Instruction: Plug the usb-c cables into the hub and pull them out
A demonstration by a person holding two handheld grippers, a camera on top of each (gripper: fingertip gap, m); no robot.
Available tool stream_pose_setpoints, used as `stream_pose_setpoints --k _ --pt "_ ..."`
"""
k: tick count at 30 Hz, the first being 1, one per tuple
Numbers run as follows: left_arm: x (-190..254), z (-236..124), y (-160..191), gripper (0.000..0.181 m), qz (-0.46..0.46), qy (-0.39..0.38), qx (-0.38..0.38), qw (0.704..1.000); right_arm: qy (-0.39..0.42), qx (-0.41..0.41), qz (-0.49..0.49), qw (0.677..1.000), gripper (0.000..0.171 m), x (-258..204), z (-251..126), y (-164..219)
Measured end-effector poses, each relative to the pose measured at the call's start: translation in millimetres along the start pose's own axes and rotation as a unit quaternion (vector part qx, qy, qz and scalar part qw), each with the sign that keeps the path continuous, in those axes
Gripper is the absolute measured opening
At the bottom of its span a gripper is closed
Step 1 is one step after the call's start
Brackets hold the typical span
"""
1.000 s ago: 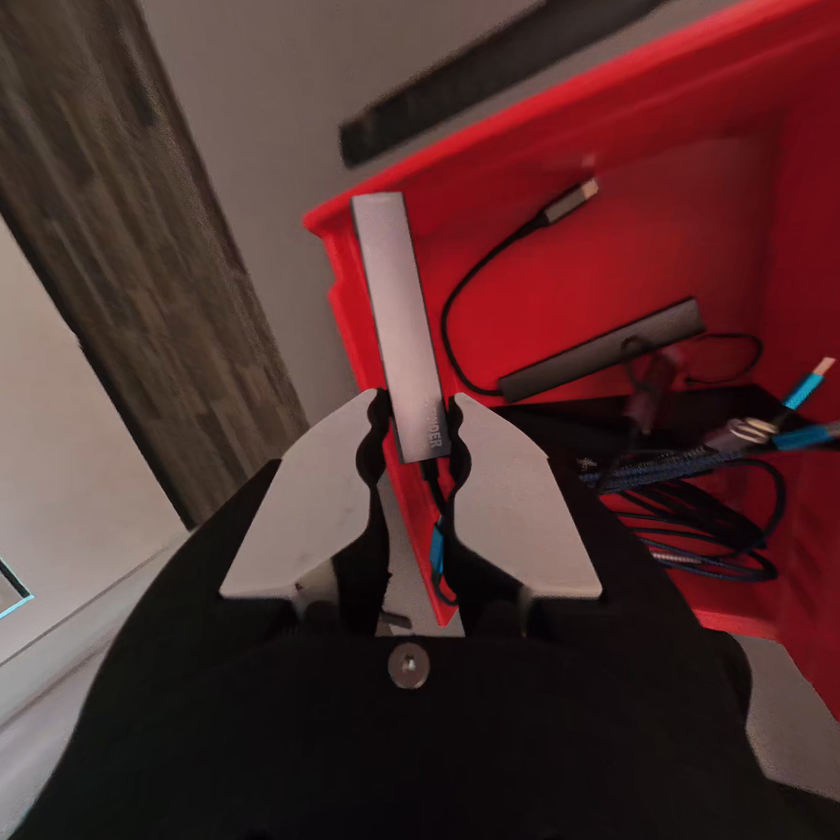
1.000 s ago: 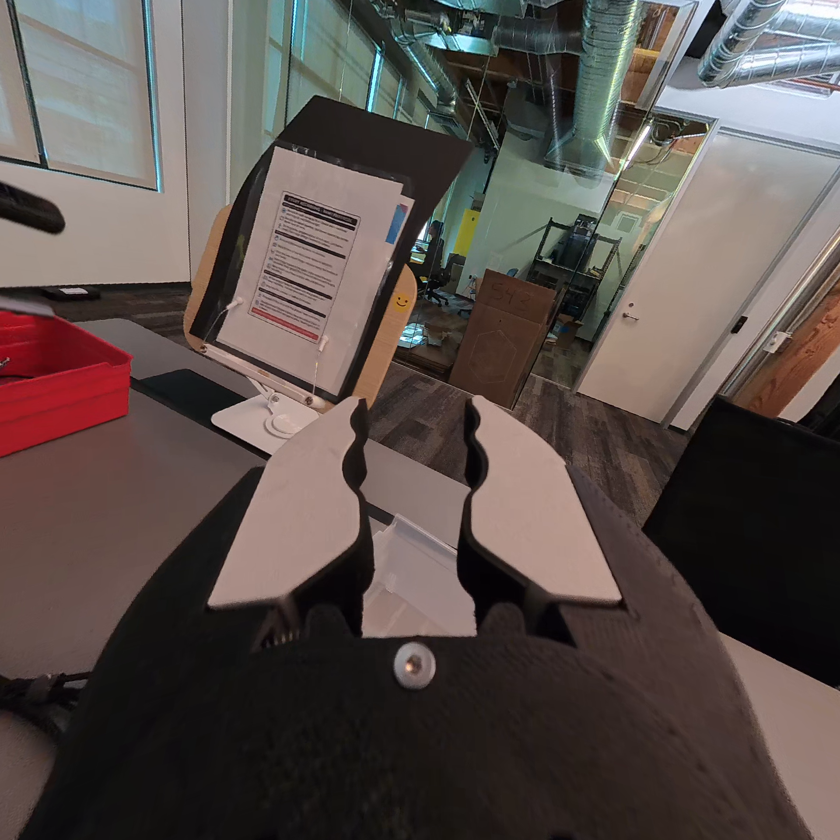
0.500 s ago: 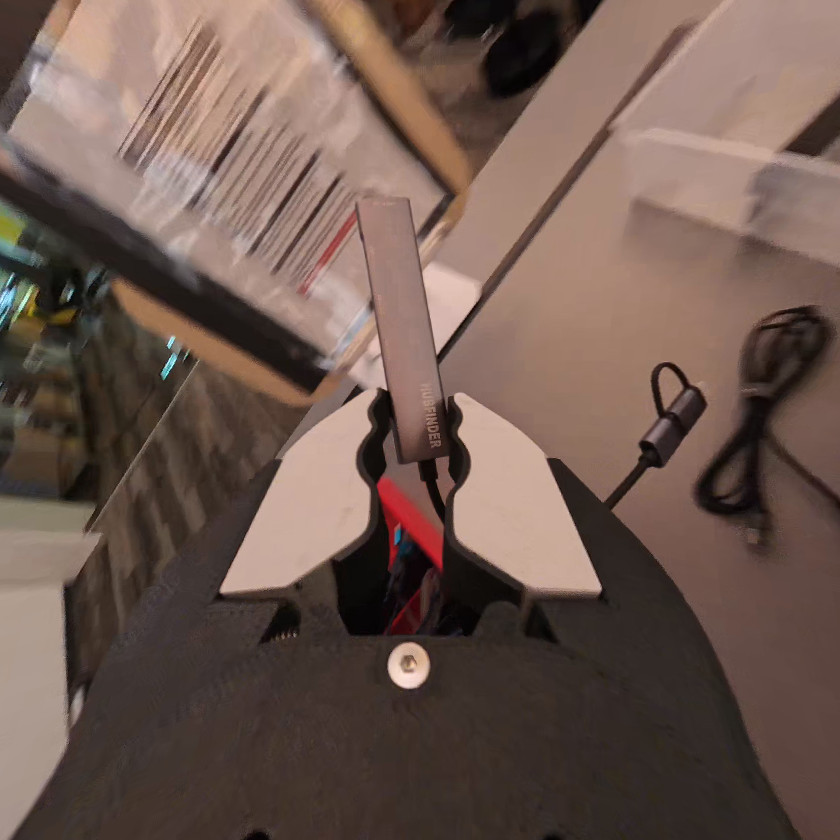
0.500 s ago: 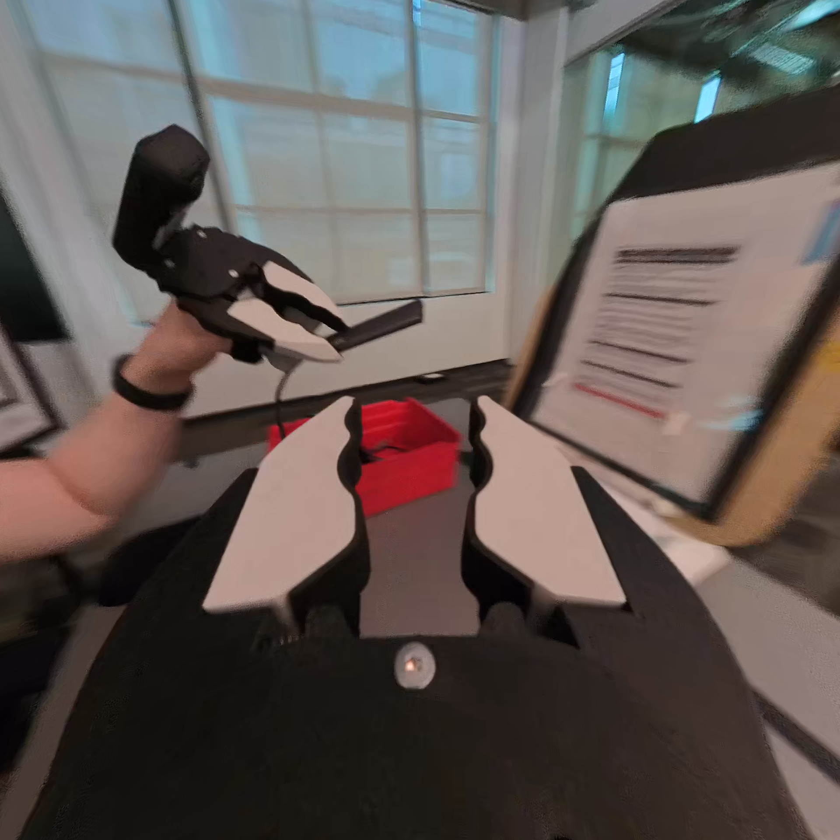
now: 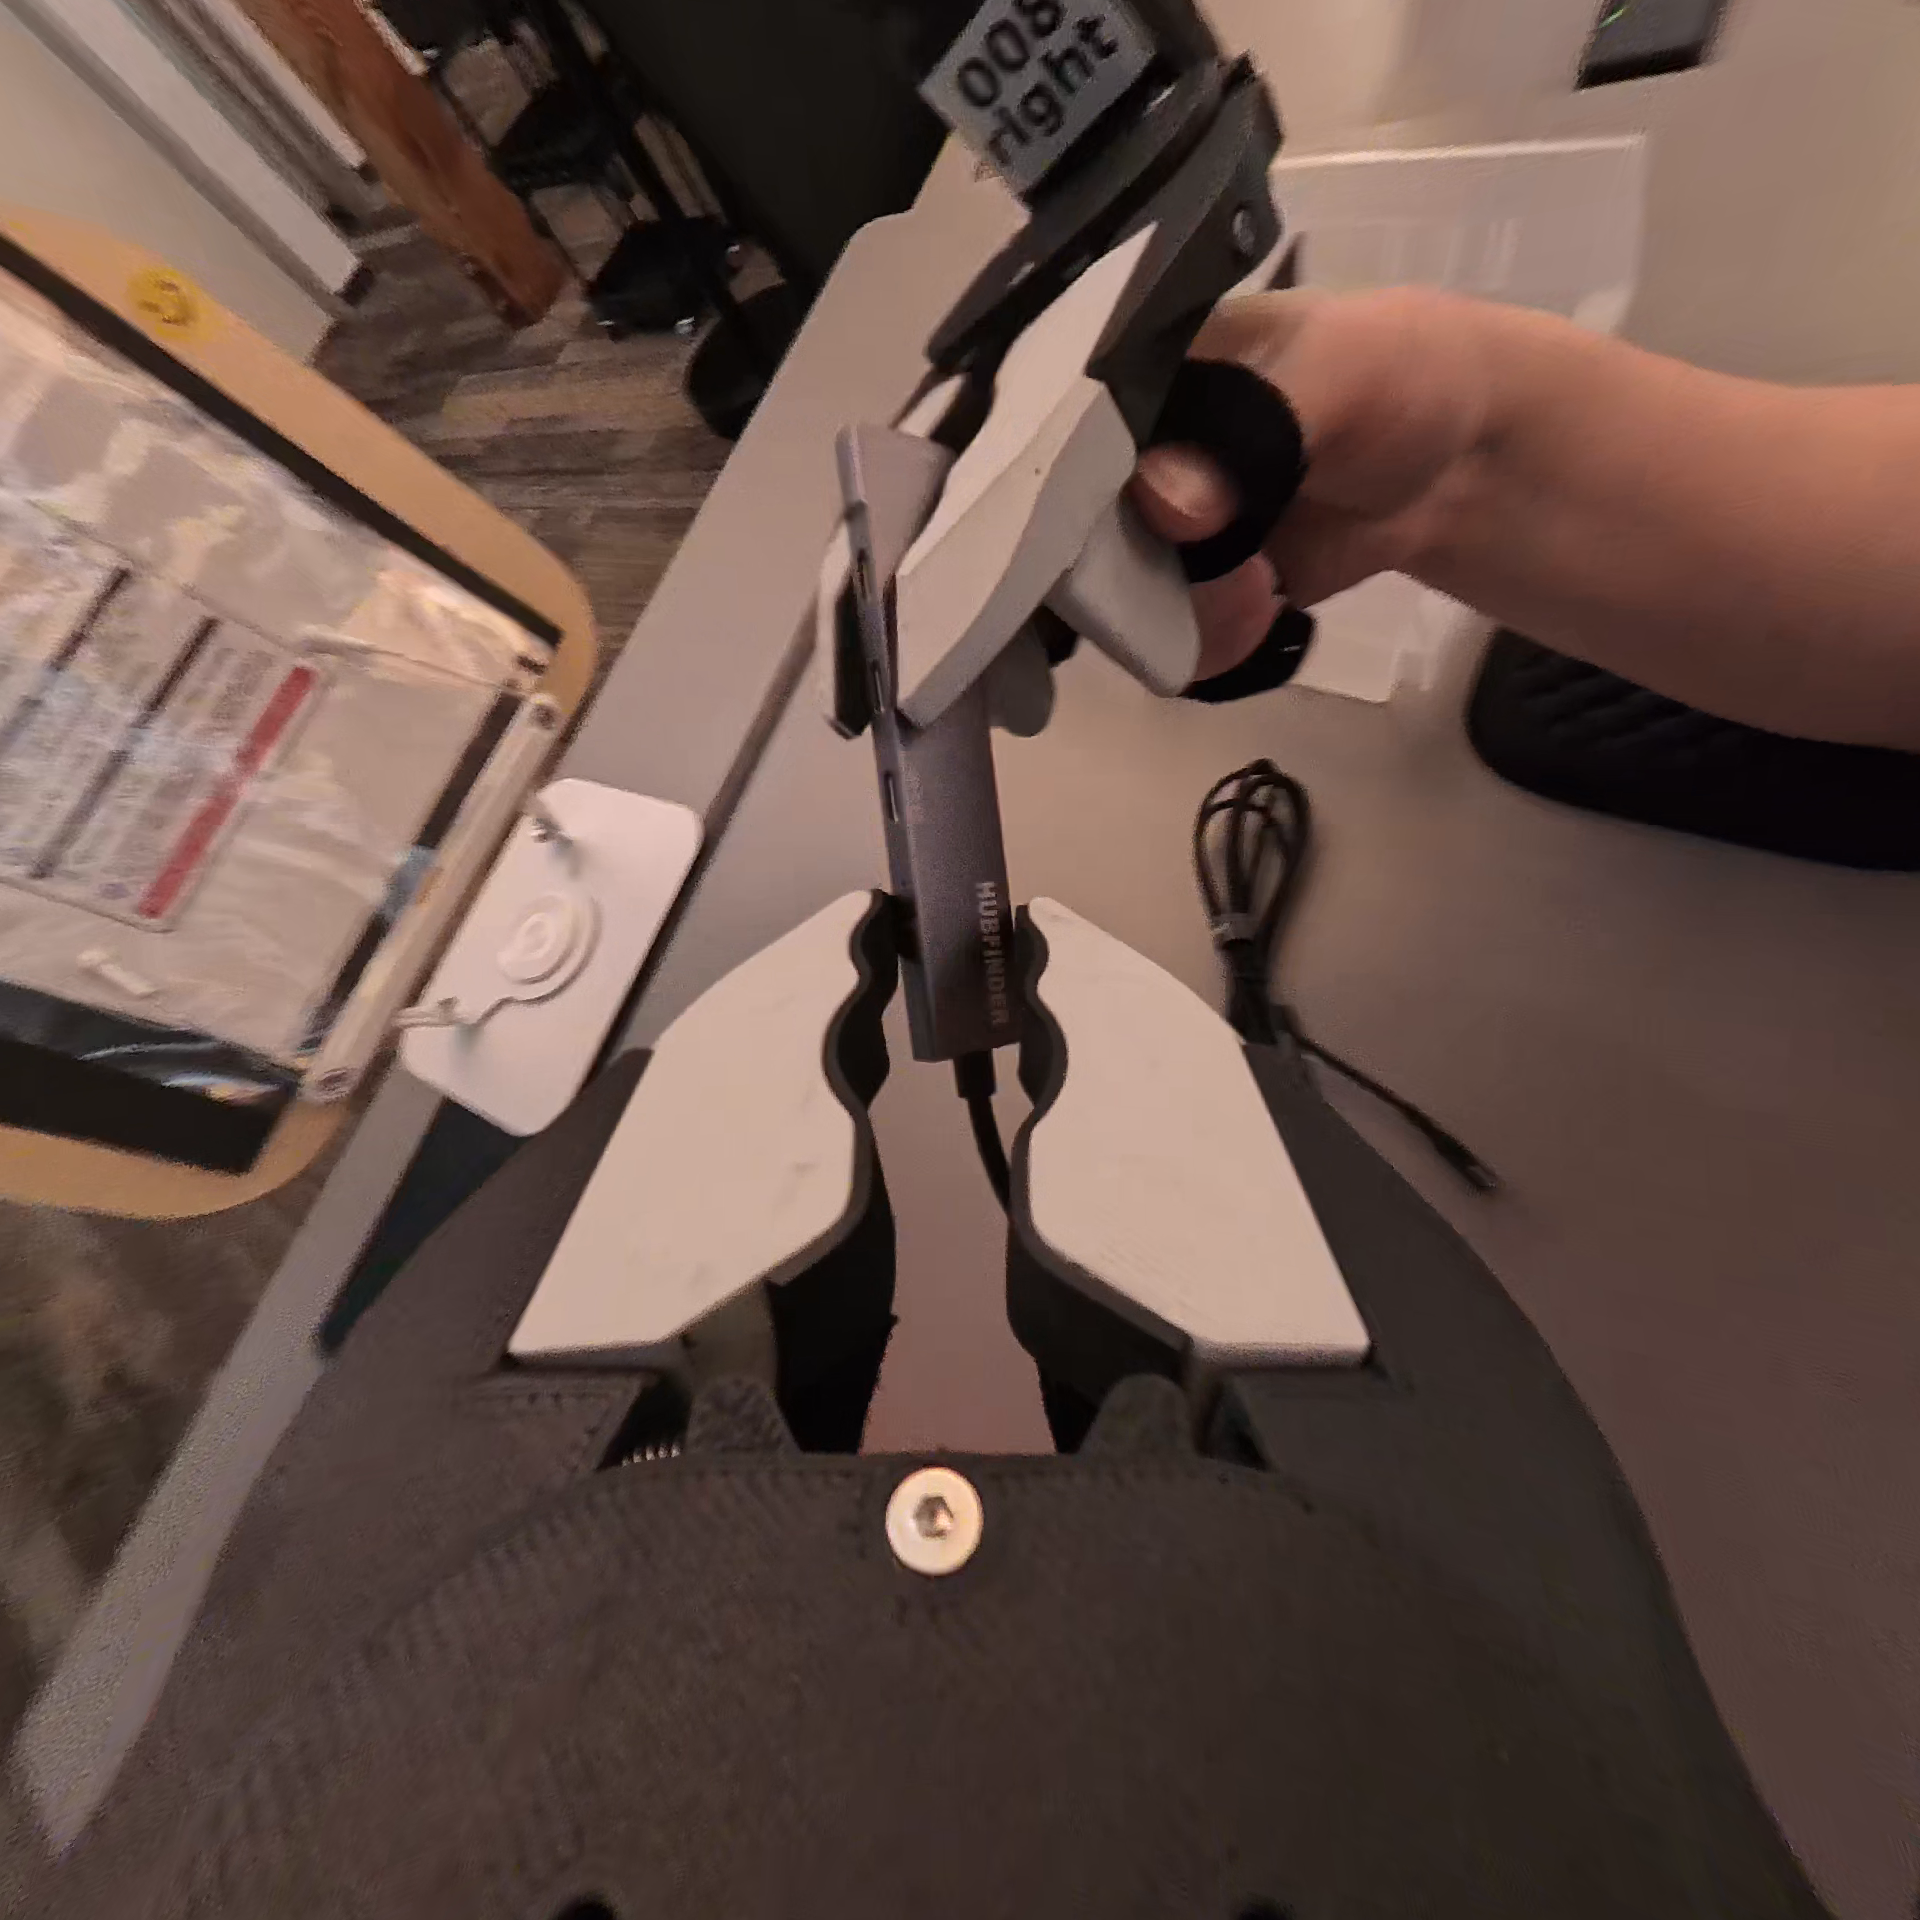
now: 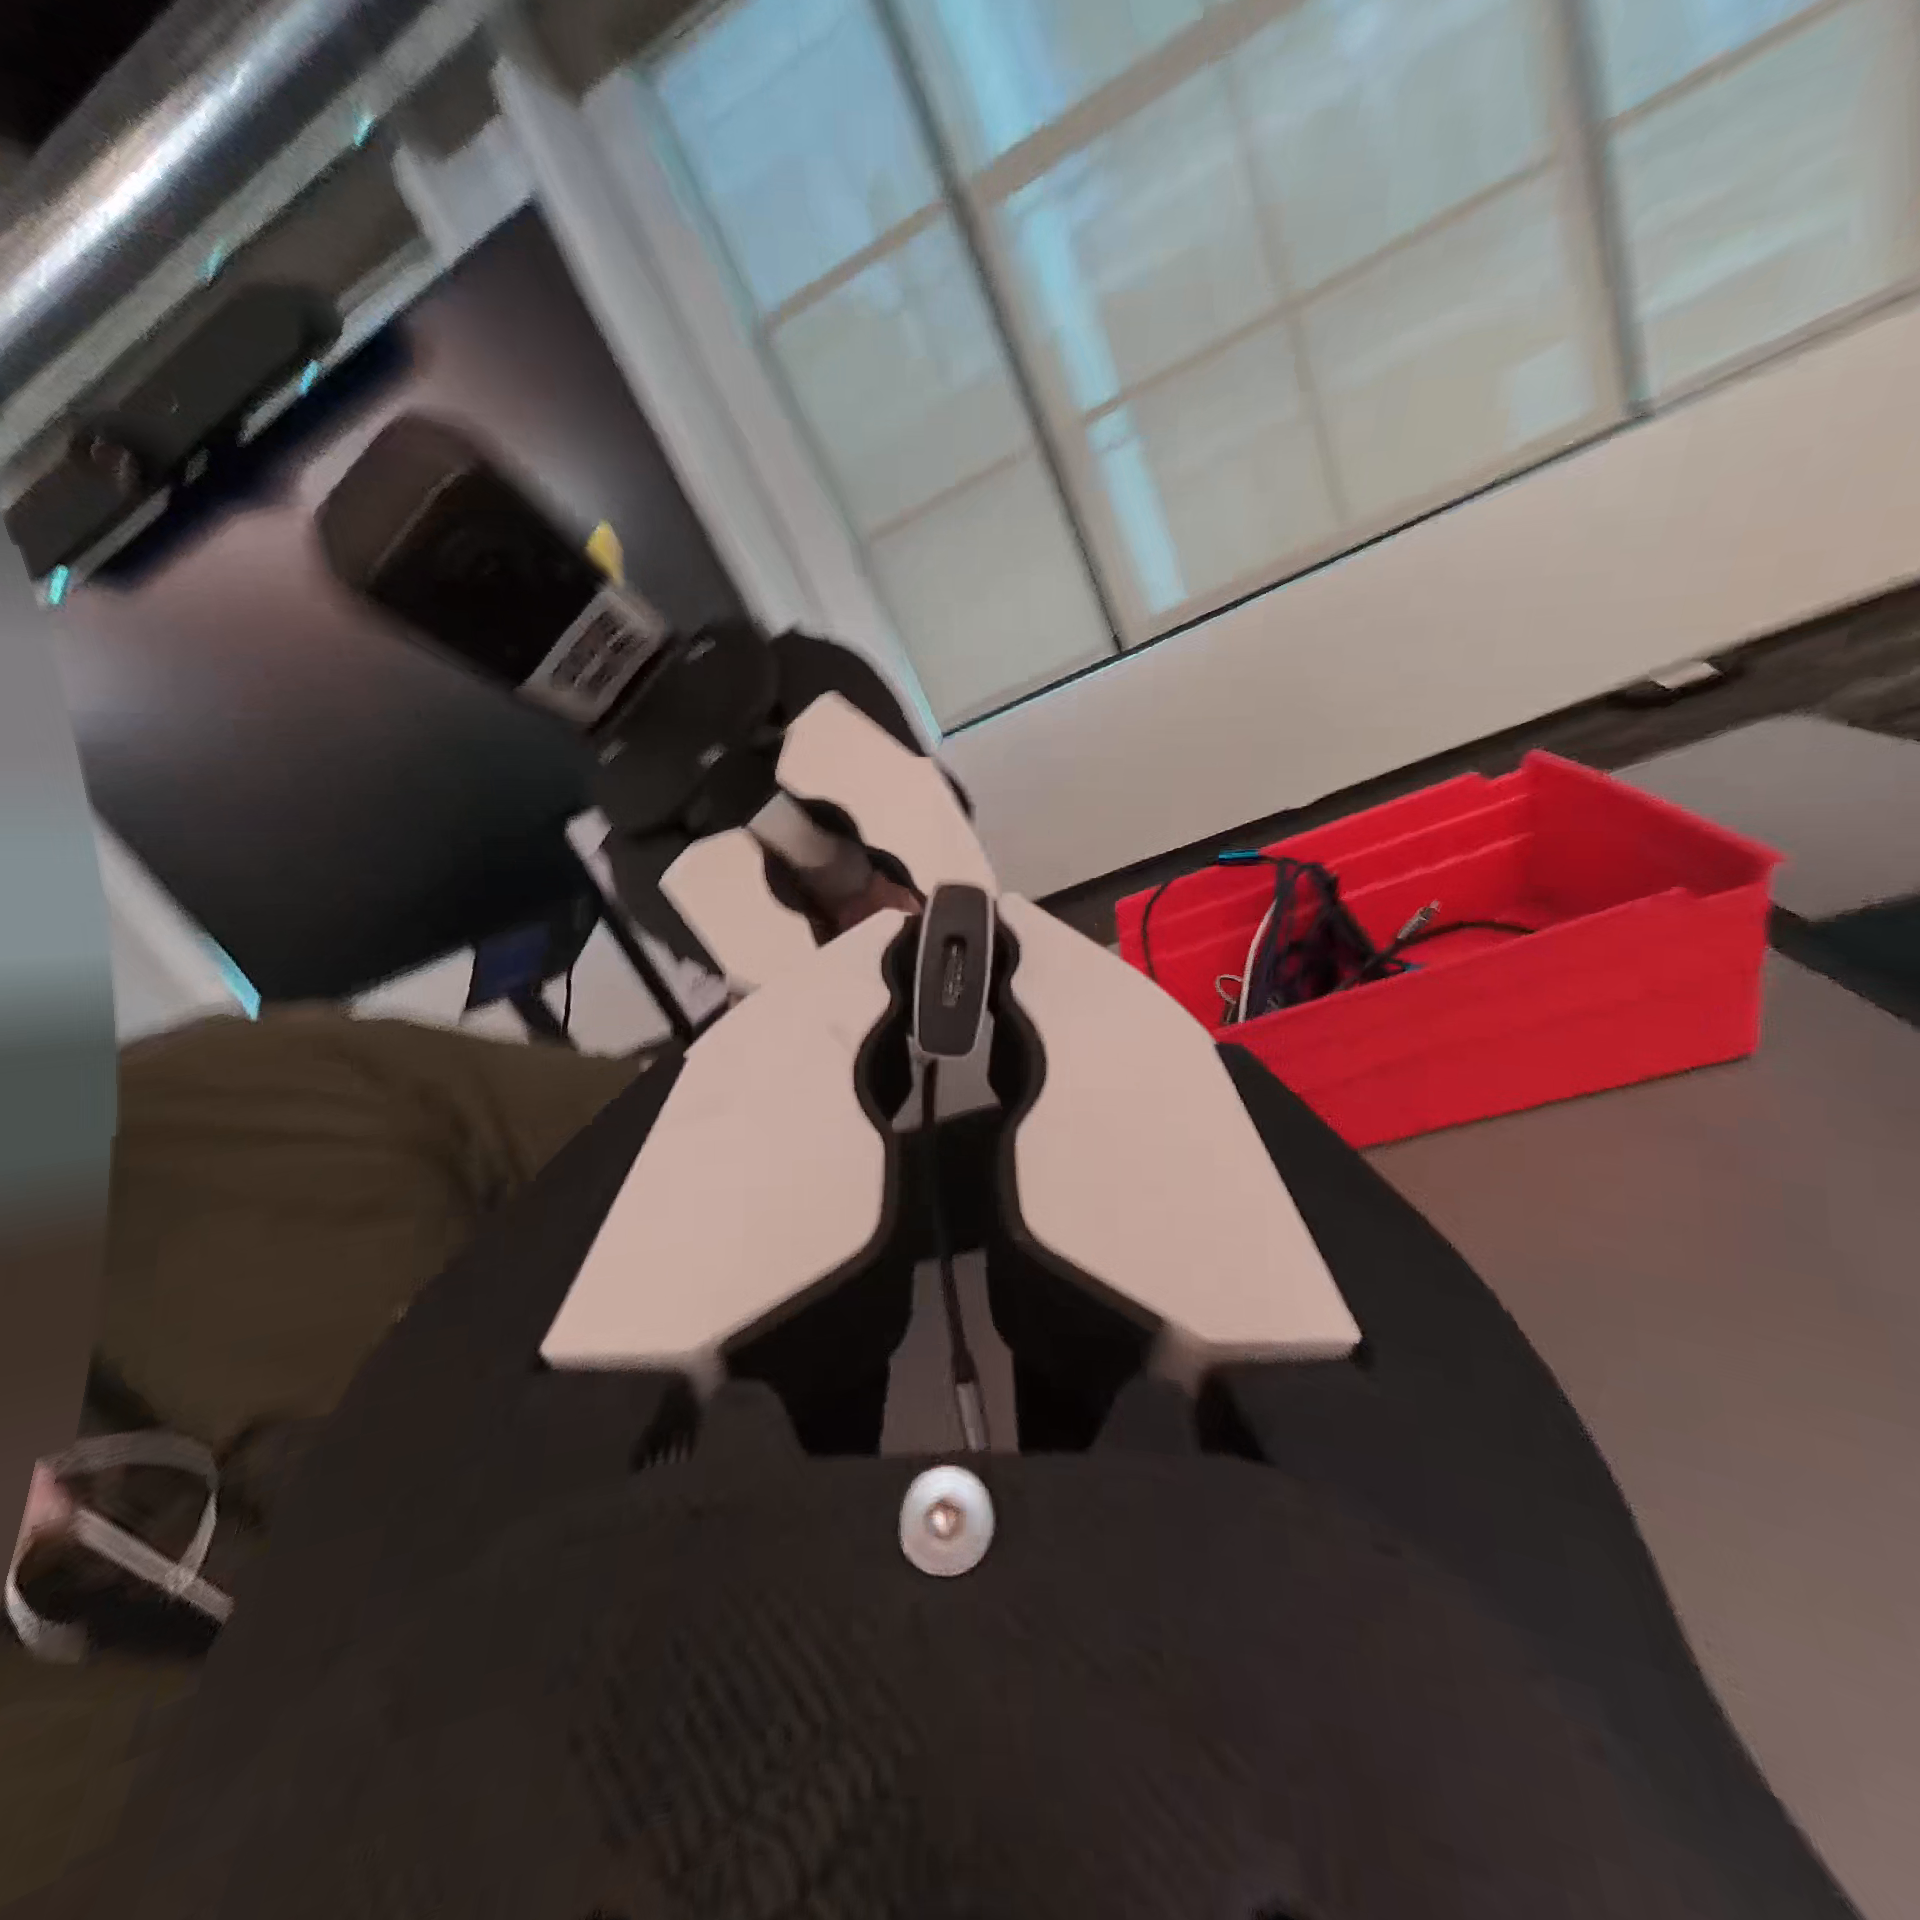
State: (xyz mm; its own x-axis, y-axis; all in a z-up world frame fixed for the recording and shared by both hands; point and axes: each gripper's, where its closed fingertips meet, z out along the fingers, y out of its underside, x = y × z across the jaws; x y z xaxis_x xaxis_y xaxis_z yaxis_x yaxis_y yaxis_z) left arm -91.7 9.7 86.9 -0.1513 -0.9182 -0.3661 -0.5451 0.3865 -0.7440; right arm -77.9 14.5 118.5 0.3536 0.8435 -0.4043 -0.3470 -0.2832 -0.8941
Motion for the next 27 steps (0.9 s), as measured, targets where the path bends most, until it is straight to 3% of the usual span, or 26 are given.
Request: stream_pose_setpoints --k 1,5,9,11,13,17,21,27 --pt "5 -1 0 0.019 -0.012 0.024 0.01 1.0 -0.013 -0.004 -0.017 1.0 0.011 -4 0 1" --pt "15 -4 -1 0.049 -0.082 0.113 0.079 0.987 -0.044 -0.012 -0.062 0.997 0.011 -17 1 4" --pt "22 9 8 0.057 -0.126 0.176 0.11 0.97 -0.056 -0.01 -0.099 0.994 0.011 -21 2 6" --pt "27 15 9 0.045 -0.137 0.204 0.132 0.96 -0.056 -0.006 -0.108 0.993 0.011 -19 3 7" --pt "30 17 7 0.008 -0.147 0.228 0.159 0.949 -0.057 -0.003 -0.12 0.991 0.011 -16 6 12" --pt "12 26 22 0.008 -0.18 0.201 0.146 0.952 0.022 -0.008 -0.148 0.989 0.014 17 3 19" --pt "-13 26 56 0.008 -0.149 0.11 0.09 0.979 0.106 -0.062 -0.19 0.974 0.042 43 -1 29" --pt "-49 2 72 0.008 -0.133 0.03 0.074 0.988 0.18 -0.097 -0.306 0.93 0.043 53 -8 29"
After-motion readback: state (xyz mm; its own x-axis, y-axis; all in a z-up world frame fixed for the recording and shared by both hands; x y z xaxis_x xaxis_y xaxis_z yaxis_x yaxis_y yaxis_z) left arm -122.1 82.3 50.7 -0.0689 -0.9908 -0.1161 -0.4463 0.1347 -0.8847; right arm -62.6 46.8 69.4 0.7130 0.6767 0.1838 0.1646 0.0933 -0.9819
